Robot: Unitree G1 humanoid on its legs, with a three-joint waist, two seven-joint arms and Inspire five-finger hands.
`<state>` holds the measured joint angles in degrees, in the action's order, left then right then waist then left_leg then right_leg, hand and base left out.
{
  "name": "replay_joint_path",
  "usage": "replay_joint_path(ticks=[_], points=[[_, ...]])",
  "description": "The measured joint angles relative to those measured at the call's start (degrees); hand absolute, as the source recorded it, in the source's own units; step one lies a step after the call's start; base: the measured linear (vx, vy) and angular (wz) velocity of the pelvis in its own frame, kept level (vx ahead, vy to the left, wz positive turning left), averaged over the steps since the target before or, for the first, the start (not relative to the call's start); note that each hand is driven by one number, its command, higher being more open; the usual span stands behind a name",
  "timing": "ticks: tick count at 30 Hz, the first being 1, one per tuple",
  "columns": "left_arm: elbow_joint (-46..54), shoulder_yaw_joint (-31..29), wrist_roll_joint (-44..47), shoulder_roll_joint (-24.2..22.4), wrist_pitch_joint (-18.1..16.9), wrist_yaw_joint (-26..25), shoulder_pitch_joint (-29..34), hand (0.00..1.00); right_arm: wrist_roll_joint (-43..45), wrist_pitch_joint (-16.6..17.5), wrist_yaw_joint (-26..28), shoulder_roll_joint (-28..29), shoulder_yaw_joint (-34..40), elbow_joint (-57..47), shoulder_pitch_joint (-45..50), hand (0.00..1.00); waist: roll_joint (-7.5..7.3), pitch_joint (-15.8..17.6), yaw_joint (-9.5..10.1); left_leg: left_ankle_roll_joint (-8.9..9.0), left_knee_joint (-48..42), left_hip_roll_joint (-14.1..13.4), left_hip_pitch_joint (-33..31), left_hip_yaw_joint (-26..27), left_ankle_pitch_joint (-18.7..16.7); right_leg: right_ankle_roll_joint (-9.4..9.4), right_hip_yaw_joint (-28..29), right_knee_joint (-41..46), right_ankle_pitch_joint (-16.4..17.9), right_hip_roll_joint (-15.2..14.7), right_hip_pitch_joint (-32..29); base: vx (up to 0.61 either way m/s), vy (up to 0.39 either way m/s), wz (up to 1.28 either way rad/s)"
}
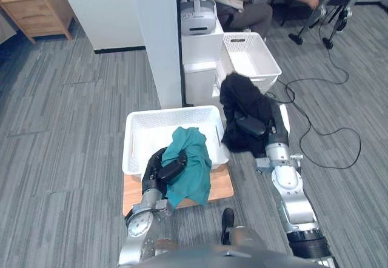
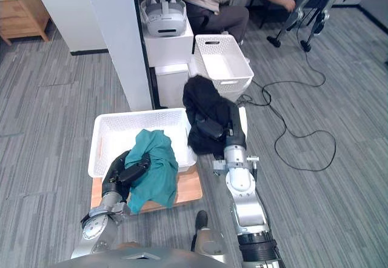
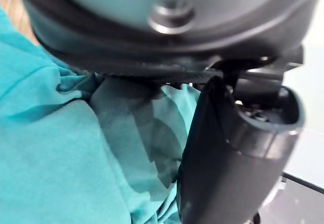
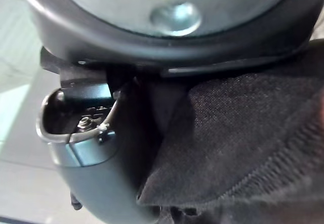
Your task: Tidy up the quilt and then pick up the clothes from the bed and put them into the laundry hamper
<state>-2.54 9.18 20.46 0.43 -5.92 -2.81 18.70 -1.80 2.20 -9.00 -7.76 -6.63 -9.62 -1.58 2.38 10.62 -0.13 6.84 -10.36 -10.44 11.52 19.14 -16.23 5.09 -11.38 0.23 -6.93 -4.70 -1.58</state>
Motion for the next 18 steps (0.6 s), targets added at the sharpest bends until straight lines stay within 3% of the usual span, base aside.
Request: replay_joint_path(ticks=[3, 9, 14, 17, 18], points=[[2.7, 0.0, 2.6, 0.3, 0.0, 0.9, 0.1, 0.0, 0.0, 2.2, 1.6, -1.1, -6.8, -0.4, -6.4, 0.0, -0.43, -0.6, 0.5, -0.14, 0.7, 1.5, -0.8, -0.3, 0.1, 0.52, 0.0, -4.8, -3.2, -0.7, 1.0, -0.02, 0.033, -0.01], [10.2, 1.1, 9.3, 1.8, -0.6, 3.3, 3.8, 0.0, -0.2, 2.4, 5.2, -1.3, -15.2, 4.6, -10.7, 0.0, -0.25, -1.5, 2.18, -1.13, 1.8, 2.8, -1.5, -5.0, 1.2, 0.67, -5.1, -4.8, -3.5, -2.9, 2.9, -0.01, 0.013, 0.44], [13.4, 2.3, 13.6, 5.2, -0.6, 5.9, 4.6, 0.0, 0.1, 2.4, 5.8, -1.5, -14.4, 18.3, -13.3, 0.0, 0.0, -2.0, 3.19, -2.1, 1.8, 5.0, -3.7, -8.8, 2.4, 0.92, -9.3, -4.8, -5.1, -5.4, 3.5, -0.04, 0.039, 0.5], [20.7, 2.1, 18.3, 8.8, -0.7, 9.6, 6.5, 0.0, 0.3, 1.9, 5.9, -2.0, -10.8, 32.5, -13.3, 0.0, 0.04, -2.0, 4.41, -2.76, 1.5, 7.1, -5.2, -11.3, 2.8, 1.3, -12.3, -4.8, -6.6, -7.9, 4.1, -0.05, 0.082, 0.55], [21.7, 1.7, 19.6, 9.2, -1.4, 10.6, 6.5, 0.0, 0.3, 1.5, 5.9, -2.7, -10.7, 34.5, -13.3, 1.0, 0.04, -2.0, 4.81, -2.82, 1.5, 7.5, -5.3, -11.5, 2.9, 1.11, -12.4, -4.8, -6.8, -8.2, 4.2, -0.01, 0.048, 0.21]])
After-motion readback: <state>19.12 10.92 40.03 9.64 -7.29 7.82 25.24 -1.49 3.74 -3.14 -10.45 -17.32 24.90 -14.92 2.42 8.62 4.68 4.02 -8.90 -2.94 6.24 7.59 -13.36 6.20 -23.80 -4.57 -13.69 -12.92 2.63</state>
